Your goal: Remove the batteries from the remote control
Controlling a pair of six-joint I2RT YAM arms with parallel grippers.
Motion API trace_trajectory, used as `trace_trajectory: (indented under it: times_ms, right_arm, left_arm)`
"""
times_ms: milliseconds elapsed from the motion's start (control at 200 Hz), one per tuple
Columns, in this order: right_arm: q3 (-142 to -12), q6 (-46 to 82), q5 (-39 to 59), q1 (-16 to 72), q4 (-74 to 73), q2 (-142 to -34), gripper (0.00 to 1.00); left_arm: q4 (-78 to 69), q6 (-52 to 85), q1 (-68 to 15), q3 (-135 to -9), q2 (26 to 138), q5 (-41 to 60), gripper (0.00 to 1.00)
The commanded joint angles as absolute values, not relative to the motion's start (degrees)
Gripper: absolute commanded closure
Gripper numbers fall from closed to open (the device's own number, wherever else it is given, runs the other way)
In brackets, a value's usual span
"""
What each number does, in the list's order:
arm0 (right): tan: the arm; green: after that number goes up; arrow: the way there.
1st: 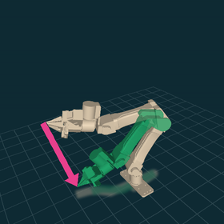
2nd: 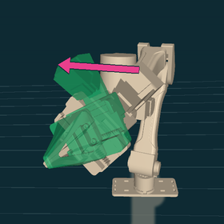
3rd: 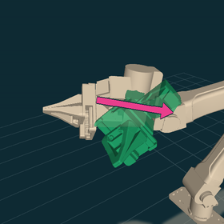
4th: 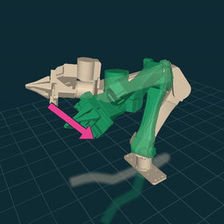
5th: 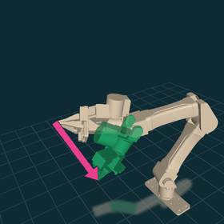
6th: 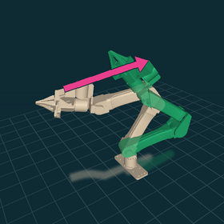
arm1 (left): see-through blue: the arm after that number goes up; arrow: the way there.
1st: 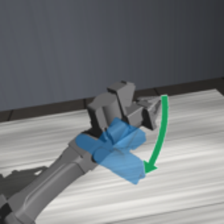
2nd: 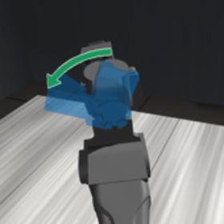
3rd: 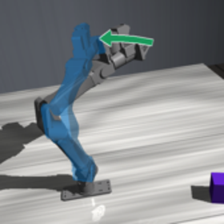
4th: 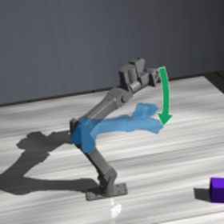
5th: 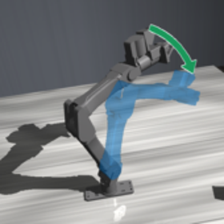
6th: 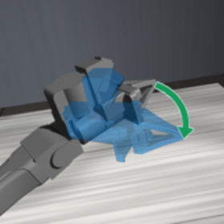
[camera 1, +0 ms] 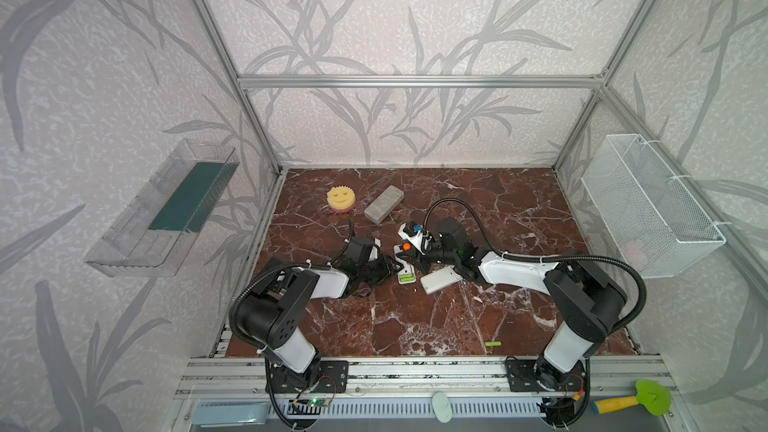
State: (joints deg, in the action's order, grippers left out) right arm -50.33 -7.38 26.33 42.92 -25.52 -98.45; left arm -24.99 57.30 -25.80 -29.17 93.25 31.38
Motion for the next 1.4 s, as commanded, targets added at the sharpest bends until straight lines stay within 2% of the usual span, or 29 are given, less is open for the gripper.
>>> trace_trajectory:
  times_ms: [0, 205, 485, 615, 960, 1040, 1245, 1395]
  right_arm:
    - [-47.1, -7.9, 27.1, 43.0, -20.9, -101.1, 1.00]
    - [-44.6, -4.1, 17.5, 42.9, -22.8, -98.9, 1.00]
    - [-40.0, 14.2, 7.6, 41.6, -34.2, -98.6, 1.00]
    - [-38.6, 21.4, 7.1, 40.7, -38.9, -99.5, 1.00]
    - [-38.1, 31.7, 7.8, 39.5, -41.9, -98.1, 1.00]
    - [-37.5, 34.1, 8.6, 39.0, -46.4, -98.3, 1.00]
    - [-37.9, 35.2, 8.5, 38.7, -47.1, -98.1, 1.00]
    - [-38.4, 31.8, 6.4, 38.7, -41.4, -92.8, 1.00]
  left_arm:
    - [-20.6, 59.2, -27.4, -26.5, 96.3, 31.2, 0.61]
    - [-20.9, 59.8, -28.1, -26.2, 96.5, 31.1, 0.62]
    - [-23.1, 62.8, -31.0, -24.0, 95.6, 30.1, 0.63]
    - [-25.0, 64.2, -32.4, -22.4, 95.3, 29.3, 0.63]
    - [-30.1, 66.4, -34.0, -21.5, 97.5, 29.1, 0.65]
    - [-31.3, 66.7, -34.1, -21.3, 98.1, 29.1, 0.65]
    - [-34.0, 67.9, -34.3, -20.8, 98.9, 29.1, 0.65]
    - [-34.0, 67.8, -34.3, -21.0, 98.4, 28.8, 0.65]
